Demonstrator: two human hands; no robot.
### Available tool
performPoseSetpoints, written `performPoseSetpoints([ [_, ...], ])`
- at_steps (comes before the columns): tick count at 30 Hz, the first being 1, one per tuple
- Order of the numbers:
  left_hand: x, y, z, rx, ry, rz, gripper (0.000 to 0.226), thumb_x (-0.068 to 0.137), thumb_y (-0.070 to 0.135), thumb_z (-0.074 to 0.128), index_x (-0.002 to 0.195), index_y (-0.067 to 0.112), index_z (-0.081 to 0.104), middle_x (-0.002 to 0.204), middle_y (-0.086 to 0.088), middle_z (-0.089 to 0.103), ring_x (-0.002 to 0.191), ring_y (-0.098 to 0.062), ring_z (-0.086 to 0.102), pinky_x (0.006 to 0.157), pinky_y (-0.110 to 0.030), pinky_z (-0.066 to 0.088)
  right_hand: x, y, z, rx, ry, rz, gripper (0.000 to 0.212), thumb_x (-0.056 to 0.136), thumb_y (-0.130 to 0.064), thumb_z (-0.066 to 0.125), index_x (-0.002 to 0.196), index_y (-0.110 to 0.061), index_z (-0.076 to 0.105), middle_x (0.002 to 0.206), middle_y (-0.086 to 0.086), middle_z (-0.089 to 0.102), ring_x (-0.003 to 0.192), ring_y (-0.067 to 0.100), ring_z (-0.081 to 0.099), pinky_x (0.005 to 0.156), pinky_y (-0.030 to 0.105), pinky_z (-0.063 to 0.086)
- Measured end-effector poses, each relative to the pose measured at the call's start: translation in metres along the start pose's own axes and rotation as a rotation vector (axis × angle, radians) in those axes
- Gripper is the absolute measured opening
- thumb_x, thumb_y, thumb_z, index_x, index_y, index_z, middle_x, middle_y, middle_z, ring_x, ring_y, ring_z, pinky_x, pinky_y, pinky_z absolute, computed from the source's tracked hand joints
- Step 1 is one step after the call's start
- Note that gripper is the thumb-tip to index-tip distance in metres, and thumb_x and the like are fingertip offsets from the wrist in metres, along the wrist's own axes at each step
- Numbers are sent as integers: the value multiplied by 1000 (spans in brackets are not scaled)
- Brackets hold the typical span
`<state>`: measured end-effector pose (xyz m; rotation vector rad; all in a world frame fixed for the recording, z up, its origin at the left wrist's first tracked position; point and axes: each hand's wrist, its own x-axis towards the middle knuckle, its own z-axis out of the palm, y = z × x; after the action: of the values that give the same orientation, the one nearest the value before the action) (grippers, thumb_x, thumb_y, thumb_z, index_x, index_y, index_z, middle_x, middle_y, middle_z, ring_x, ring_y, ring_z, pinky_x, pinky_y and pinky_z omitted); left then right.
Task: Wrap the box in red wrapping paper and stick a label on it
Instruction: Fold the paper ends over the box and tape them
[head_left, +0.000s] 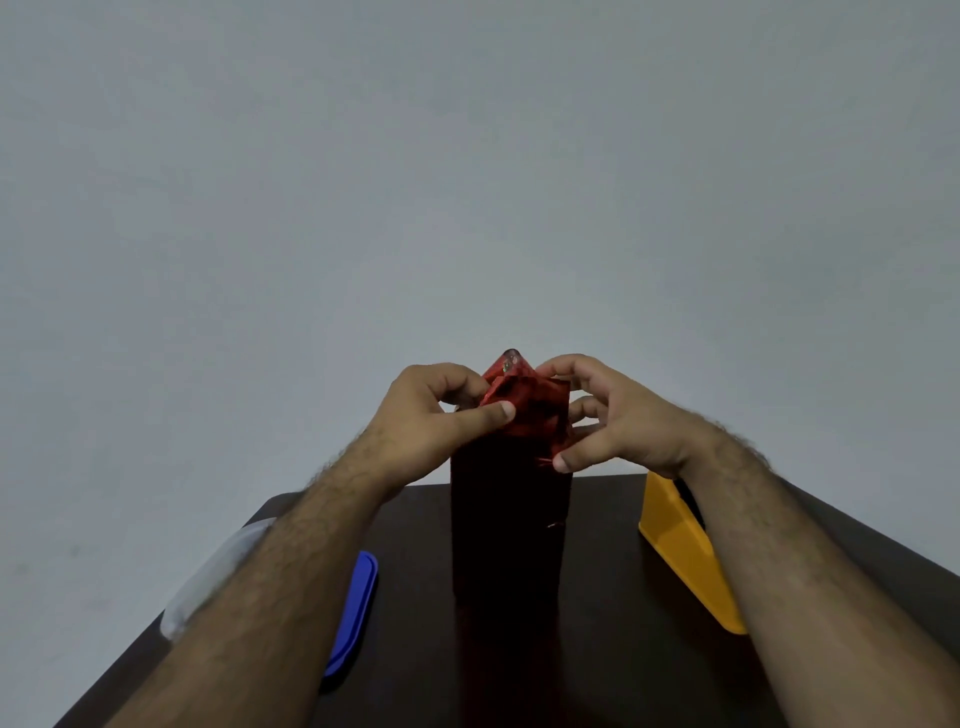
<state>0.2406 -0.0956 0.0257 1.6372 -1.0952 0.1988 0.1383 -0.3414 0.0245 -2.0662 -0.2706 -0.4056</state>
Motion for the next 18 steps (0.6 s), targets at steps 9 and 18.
performPoseSetpoints([
  [9,3,-10,13,-38,206,-91,24,94,7,76,108,25,77,95,5,77,85,-5,72,80,-25,55,7,-31,34,-398,192,42,115,48,-52,104,144,-45,42,130,-14,51,119,9,57,84,32,59],
  [18,2,-9,19,-524,245,-270,61,78,8,71,136,21,59,130,-6,64,111,-25,74,70,-29,62,9,-31,29,-533,87,72,109,50,-51,103,143,-51,46,135,-11,44,116,10,54,100,42,57],
])
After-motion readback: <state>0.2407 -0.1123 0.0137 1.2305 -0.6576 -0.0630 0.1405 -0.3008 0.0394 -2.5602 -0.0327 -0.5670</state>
